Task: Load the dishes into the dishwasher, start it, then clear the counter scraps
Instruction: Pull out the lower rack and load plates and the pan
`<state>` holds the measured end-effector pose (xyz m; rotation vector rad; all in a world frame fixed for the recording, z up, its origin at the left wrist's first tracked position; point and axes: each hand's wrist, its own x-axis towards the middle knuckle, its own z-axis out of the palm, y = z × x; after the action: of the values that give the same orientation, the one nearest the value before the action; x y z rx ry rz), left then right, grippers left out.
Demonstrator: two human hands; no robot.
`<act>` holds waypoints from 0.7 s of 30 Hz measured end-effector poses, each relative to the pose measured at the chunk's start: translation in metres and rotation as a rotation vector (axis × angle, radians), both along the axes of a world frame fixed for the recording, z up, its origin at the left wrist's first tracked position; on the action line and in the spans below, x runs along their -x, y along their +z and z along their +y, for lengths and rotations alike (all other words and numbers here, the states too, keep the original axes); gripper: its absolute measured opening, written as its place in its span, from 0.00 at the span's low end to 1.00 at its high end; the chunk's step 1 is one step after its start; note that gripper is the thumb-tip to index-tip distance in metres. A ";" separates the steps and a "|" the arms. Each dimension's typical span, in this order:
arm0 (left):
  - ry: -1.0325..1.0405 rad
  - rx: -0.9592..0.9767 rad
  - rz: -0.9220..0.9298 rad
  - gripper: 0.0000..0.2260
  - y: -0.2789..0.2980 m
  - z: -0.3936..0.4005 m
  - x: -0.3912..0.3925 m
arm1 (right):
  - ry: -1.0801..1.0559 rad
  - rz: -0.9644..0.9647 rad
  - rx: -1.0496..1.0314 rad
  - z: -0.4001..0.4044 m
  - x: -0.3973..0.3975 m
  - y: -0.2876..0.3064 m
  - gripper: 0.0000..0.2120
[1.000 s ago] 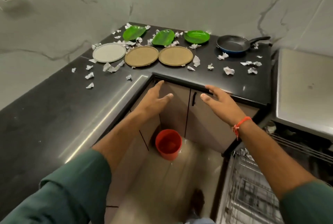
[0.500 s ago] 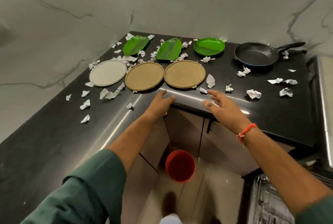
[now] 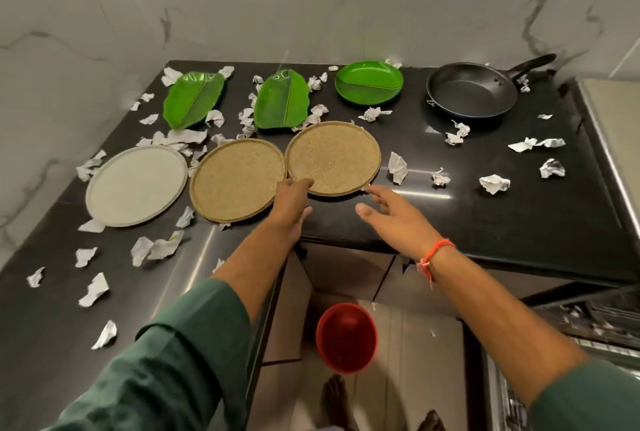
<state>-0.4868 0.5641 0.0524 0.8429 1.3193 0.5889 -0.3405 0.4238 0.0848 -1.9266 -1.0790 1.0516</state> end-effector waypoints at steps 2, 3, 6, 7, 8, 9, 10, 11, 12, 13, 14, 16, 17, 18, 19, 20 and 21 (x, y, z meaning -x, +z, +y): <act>0.034 0.047 -0.043 0.26 -0.002 0.006 -0.001 | -0.006 0.017 0.017 0.007 0.006 -0.003 0.26; 0.058 0.072 -0.072 0.25 -0.003 0.009 -0.003 | -0.013 0.019 0.022 0.009 0.007 -0.004 0.26; 0.122 0.193 -0.200 0.23 0.001 0.015 -0.006 | -0.030 0.008 0.042 0.012 0.009 -0.006 0.27; 0.134 0.237 -0.226 0.21 0.004 0.016 -0.007 | -0.037 0.005 0.052 0.012 0.009 -0.006 0.27; 0.131 0.270 -0.229 0.18 0.005 0.017 -0.008 | -0.045 0.003 0.058 0.011 0.008 -0.007 0.27; 0.110 0.290 -0.217 0.13 0.004 0.019 -0.010 | -0.053 -0.003 0.061 0.010 0.007 -0.006 0.27; 0.081 0.302 -0.214 0.11 0.003 0.021 -0.012 | -0.061 -0.009 0.060 0.010 0.007 -0.006 0.26; 0.042 0.305 -0.215 0.11 0.004 0.023 -0.015 | -0.072 -0.019 0.056 0.008 0.006 -0.004 0.26; 0.007 0.300 -0.212 0.11 0.004 0.026 -0.019 | -0.083 -0.027 0.050 0.008 0.005 -0.003 0.26; -0.026 0.282 -0.198 0.11 0.005 0.029 -0.023 | -0.095 -0.034 0.043 0.006 0.004 -0.001 0.26; -0.050 0.256 -0.184 0.10 0.006 0.032 -0.029 | -0.108 -0.038 0.038 0.004 0.002 0.001 0.25; -0.059 0.172 -0.142 0.09 0.012 0.038 -0.040 | -0.135 -0.035 0.034 -0.001 -0.002 0.003 0.25; -0.052 0.119 -0.112 0.10 0.015 0.040 -0.045 | -0.150 -0.027 0.031 -0.004 -0.004 0.005 0.24; -0.041 0.069 -0.093 0.11 0.018 0.042 -0.049 | -0.167 -0.012 0.026 -0.007 -0.007 0.006 0.23; -0.031 0.032 -0.093 0.12 0.021 0.041 -0.052 | -0.185 0.005 0.021 -0.010 -0.010 0.009 0.22; -0.024 0.003 -0.110 0.12 0.025 0.040 -0.053 | -0.206 0.026 0.022 -0.011 -0.013 0.010 0.22; -0.033 -0.019 -0.129 0.12 0.030 0.034 -0.053 | -0.233 0.055 0.025 -0.013 -0.017 0.012 0.23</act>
<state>-0.4337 0.5983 0.0824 0.8274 1.1822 0.6208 -0.3235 0.4104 0.0973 -1.9757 -0.7920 0.9846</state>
